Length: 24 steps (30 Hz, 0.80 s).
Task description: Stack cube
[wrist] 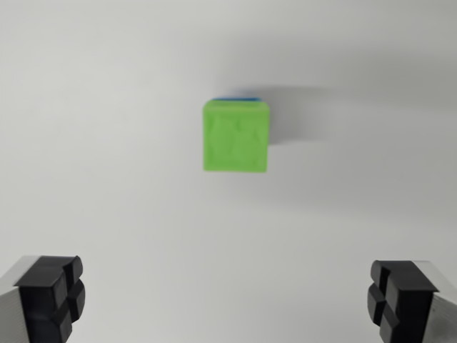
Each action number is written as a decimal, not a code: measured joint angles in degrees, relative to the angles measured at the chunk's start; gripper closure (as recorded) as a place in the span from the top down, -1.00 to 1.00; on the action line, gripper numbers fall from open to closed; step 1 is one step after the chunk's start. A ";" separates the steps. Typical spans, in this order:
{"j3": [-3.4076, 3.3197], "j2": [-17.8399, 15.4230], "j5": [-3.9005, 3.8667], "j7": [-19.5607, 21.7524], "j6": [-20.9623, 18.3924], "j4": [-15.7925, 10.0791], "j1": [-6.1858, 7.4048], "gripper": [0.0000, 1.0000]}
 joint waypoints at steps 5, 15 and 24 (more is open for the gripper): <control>-0.01 -0.84 -0.02 0.02 -2.43 1.65 0.00 1.00; -0.02 -1.67 -0.05 0.06 -5.97 4.37 0.00 1.00; -0.03 -1.92 -0.06 0.07 -7.54 5.66 0.00 1.00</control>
